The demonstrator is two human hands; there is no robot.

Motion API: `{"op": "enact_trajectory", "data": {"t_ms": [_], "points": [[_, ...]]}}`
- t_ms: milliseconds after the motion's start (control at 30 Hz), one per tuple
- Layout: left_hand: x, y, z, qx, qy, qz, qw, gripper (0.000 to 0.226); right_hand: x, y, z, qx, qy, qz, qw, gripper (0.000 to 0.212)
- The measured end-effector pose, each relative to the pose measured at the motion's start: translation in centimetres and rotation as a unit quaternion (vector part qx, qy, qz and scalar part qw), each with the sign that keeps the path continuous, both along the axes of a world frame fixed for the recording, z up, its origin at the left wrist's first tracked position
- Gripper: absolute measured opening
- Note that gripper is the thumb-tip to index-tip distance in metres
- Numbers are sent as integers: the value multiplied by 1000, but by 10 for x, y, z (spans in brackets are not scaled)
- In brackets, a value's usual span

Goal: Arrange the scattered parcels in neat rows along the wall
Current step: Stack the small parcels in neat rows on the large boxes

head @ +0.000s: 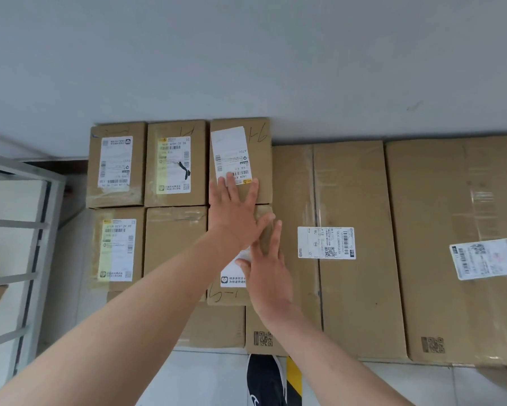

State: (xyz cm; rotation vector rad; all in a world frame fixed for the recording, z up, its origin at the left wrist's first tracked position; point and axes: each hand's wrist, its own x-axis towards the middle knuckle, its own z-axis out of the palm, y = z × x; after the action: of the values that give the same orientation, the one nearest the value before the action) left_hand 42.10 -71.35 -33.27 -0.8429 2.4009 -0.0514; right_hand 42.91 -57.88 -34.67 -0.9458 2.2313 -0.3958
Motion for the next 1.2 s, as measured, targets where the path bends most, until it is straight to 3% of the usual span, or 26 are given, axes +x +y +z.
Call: {"op": "enact_trajectory", "data": {"t_ms": [133,267,400,700,833,967,1200], "points": [[3,-3,4,23,-24,3,999,84,2,-3,1,7,-24,-8,1000,76],[0,-7,17,47,-81,54,994,82,-36,14,11,-5,-100,69,993,81],[-28,40,36,57,-7,60,997,78,-114,66,25,-5,-75,57,996,64],[-254,284,58,211,120,-20,970,67,-327,340,48,42,58,-120,990,55],[-337,398,65,249,120,-54,959,66,-389,471,58,95,63,-184,976,56],[-387,485,77,272,92,-17,958,65,-436,582,74,131,47,-225,964,57],[-474,579,91,251,55,39,966,66,-537,703,99,167,40,-253,952,63]]}}
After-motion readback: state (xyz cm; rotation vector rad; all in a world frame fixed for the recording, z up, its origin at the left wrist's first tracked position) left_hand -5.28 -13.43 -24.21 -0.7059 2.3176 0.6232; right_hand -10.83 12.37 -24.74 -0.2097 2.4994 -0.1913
